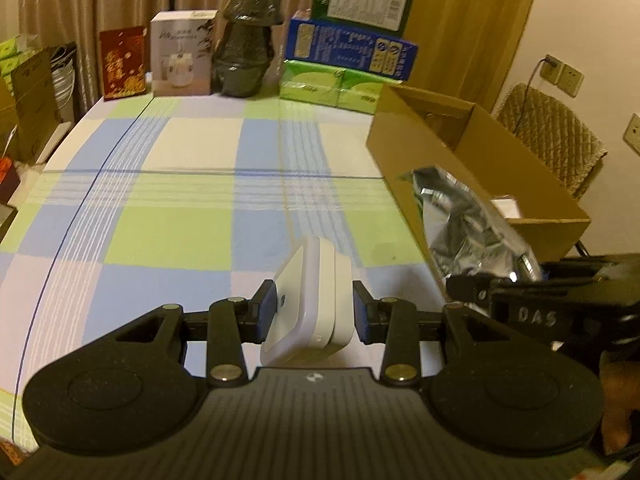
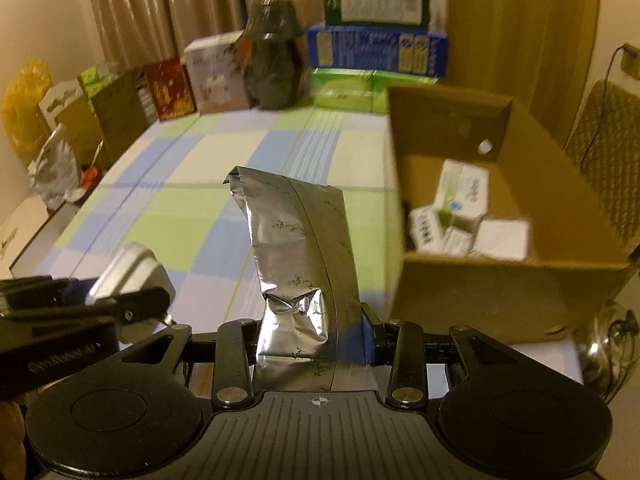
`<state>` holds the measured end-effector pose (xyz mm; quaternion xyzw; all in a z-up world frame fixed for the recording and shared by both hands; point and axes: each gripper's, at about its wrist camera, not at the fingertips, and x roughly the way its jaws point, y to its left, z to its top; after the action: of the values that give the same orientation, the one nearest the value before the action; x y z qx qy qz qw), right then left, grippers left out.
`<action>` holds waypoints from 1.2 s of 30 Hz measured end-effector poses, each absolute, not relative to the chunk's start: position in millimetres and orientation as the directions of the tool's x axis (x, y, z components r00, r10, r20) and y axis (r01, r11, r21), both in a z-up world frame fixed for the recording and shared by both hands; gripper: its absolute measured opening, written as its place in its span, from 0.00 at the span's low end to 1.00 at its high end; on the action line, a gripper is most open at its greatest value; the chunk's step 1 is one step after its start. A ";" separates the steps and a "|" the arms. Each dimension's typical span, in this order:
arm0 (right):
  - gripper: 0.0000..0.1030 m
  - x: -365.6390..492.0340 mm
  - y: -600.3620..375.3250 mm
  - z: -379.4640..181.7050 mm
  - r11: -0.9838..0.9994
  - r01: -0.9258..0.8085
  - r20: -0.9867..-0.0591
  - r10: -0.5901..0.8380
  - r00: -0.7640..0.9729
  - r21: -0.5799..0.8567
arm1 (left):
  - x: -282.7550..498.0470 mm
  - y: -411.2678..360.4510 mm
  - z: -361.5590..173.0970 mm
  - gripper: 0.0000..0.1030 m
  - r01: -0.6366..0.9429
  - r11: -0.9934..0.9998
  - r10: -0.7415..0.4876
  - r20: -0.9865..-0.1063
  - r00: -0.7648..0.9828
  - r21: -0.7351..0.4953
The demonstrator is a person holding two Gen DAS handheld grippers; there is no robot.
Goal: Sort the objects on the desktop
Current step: 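Carry the adapter and foil bag over the cardboard box with both tools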
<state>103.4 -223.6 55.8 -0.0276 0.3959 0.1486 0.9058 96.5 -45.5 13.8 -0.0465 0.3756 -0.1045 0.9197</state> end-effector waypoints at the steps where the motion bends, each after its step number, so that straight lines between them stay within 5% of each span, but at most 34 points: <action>1: 0.34 102.8 -227.4 59.9 0.957 -0.285 -0.719 0.240 0.652 0.062 | 96.5 -49.9 16.3 0.33 0.166 0.973 -0.232 -0.677 0.698 -0.163; 36: 0.34 129.3 -369.8 120.9 0.994 -0.089 -0.638 0.106 0.763 0.059 | 136.0 -191.7 70.7 0.33 0.396 0.905 -0.403 -0.616 0.676 -0.158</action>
<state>129.3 -369.8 120.9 0.0128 0.3402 0.0519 0.9388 136.0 -191.7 70.7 -0.0057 0.3380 -0.2181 0.9155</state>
